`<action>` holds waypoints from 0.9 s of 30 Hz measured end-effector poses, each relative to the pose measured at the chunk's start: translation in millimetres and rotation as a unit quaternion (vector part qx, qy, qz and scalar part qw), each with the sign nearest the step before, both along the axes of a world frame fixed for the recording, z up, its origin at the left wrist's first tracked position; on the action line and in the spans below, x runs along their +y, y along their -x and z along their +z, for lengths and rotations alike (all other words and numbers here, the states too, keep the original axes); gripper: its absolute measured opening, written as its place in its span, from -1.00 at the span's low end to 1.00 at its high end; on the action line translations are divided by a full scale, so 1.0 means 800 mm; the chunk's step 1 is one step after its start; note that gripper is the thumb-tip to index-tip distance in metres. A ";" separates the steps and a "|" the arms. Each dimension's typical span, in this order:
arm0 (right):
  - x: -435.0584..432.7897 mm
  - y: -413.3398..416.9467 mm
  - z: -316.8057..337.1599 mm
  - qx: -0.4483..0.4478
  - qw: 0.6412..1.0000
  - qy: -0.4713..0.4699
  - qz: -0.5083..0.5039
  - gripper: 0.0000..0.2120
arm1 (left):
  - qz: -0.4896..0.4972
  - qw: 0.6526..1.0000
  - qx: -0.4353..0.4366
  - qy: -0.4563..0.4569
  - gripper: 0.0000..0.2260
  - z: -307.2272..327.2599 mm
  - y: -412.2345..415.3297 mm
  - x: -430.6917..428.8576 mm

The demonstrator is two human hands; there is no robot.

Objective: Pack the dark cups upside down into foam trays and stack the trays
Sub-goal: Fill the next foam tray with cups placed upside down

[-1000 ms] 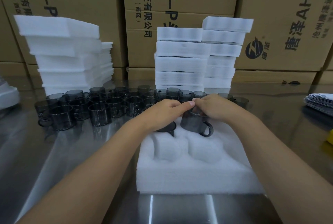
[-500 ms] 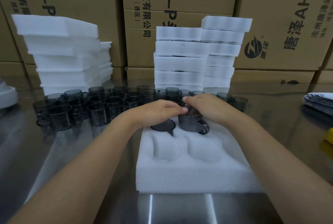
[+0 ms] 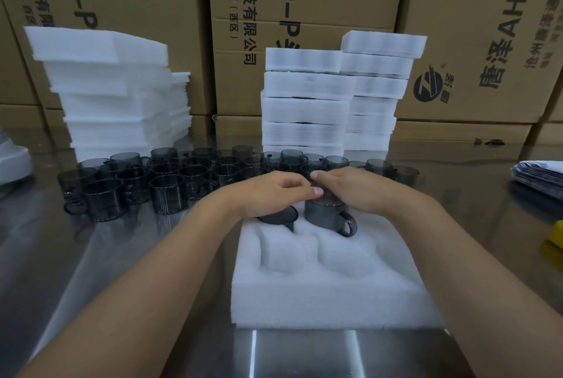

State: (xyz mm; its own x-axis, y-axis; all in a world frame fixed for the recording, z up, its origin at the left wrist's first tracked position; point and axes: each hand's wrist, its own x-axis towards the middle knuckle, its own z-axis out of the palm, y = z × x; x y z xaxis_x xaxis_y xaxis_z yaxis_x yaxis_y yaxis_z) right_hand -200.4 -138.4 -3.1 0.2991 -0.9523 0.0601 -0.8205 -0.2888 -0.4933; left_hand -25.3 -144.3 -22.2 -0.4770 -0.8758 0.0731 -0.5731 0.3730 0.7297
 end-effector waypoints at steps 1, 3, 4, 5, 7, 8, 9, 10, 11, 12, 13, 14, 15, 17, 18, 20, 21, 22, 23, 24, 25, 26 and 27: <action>0.001 -0.001 0.000 -0.002 1.000 -0.014 0.006 -0.57 | -0.013 1.000 0.011 -0.004 -0.84 -0.001 -0.001 -0.002; 0.001 -0.004 0.001 0.014 0.999 -0.036 0.001 -0.53 | -0.045 0.998 0.029 -0.014 -0.80 -0.001 -0.001 -0.003; 0.001 -0.005 0.001 0.031 0.999 -0.040 -0.005 -0.50 | -0.053 0.998 0.032 -0.016 -0.78 0.000 -0.001 -0.003; 0.000 -0.006 0.002 0.046 0.998 -0.039 -0.010 -0.47 | -0.055 0.998 0.032 -0.016 -0.78 0.001 -0.001 -0.003; -0.001 -0.007 0.002 0.051 0.998 -0.029 -0.012 -0.45 | -0.054 0.998 0.029 -0.017 -0.78 0.002 -0.001 -0.004; 0.000 -0.007 0.001 0.043 0.999 -0.025 -0.010 -0.46 | -0.051 0.998 0.026 -0.019 -0.77 0.003 -0.001 -0.004; 0.001 -0.007 -0.001 0.027 0.999 -0.020 -0.010 -0.47 | -0.045 0.999 0.018 -0.020 -0.77 0.002 -0.001 -0.004; 0.001 -0.006 -0.002 0.005 1.000 -0.013 -0.013 -0.47 | -0.033 0.999 0.005 -0.021 -0.77 0.000 -0.001 -0.004; 0.002 -0.005 -0.004 -0.018 1.000 -0.001 -0.017 -0.45 | -0.018 1.000 -0.008 -0.020 -0.78 -0.001 -0.001 -0.003; 0.002 -0.003 -0.004 -0.037 0.999 0.017 -0.023 -0.43 | -0.007 1.000 -0.015 -0.019 -0.78 -0.003 -0.002 -0.003; 0.002 -0.002 -0.003 -0.052 0.998 0.038 -0.025 -0.40 | -0.003 1.000 -0.012 -0.021 -0.76 -0.004 -0.003 -0.004; 0.004 0.000 -0.002 -0.063 0.996 0.053 -0.023 -0.37 | -0.006 1.000 -0.004 -0.023 -0.71 -0.006 -0.003 -0.003; 0.006 0.003 0.000 -0.071 0.996 0.059 -0.019 -0.35 | -0.013 1.000 0.005 -0.026 -0.65 -0.007 -0.003 -0.003; 0.012 0.010 0.007 -0.066 0.997 0.043 0.002 -0.32 | -0.027 0.997 0.048 -0.047 -0.63 -0.008 -0.002 -0.002; 0.015 0.014 0.009 -0.052 0.998 0.030 0.020 -0.34 | -0.028 0.994 0.083 -0.066 -0.68 -0.008 -0.003 -0.003; 0.016 0.021 0.012 -0.018 0.998 0.008 0.060 -0.44 | -0.019 0.986 0.134 -0.097 -0.73 -0.008 -0.002 -0.003; 0.015 0.023 0.012 -0.013 0.997 0.001 0.077 -0.49 | -0.020 0.987 0.128 -0.091 -0.77 -0.008 -0.003 -0.005; 0.013 0.025 0.011 -0.019 0.996 -0.002 0.091 -0.54 | -0.025 0.990 0.112 -0.082 -0.74 -0.009 -0.003 -0.005; 0.012 0.026 0.011 -0.033 0.994 -0.002 0.103 -0.60 | -0.035 0.993 0.091 -0.073 -0.68 -0.009 -0.003 -0.005; 0.011 0.027 0.009 -0.049 0.992 -0.003 0.116 -0.65 | -0.045 0.994 0.069 -0.065 -0.67 -0.010 -0.004 -0.005; 0.010 0.029 0.007 -0.067 0.990 -0.006 0.125 -0.69 | -0.056 0.995 0.057 -0.056 -0.68 -0.011 -0.004 -0.005; 0.009 0.031 0.006 -0.086 0.988 -0.010 0.128 -0.72 | -0.066 0.995 0.051 -0.051 -0.69 -0.012 -0.004 -0.005; 0.008 0.033 0.004 -0.105 0.986 -0.015 0.127 -0.76 | -0.071 0.995 0.049 -0.049 -0.70 -0.013 -0.004 -0.006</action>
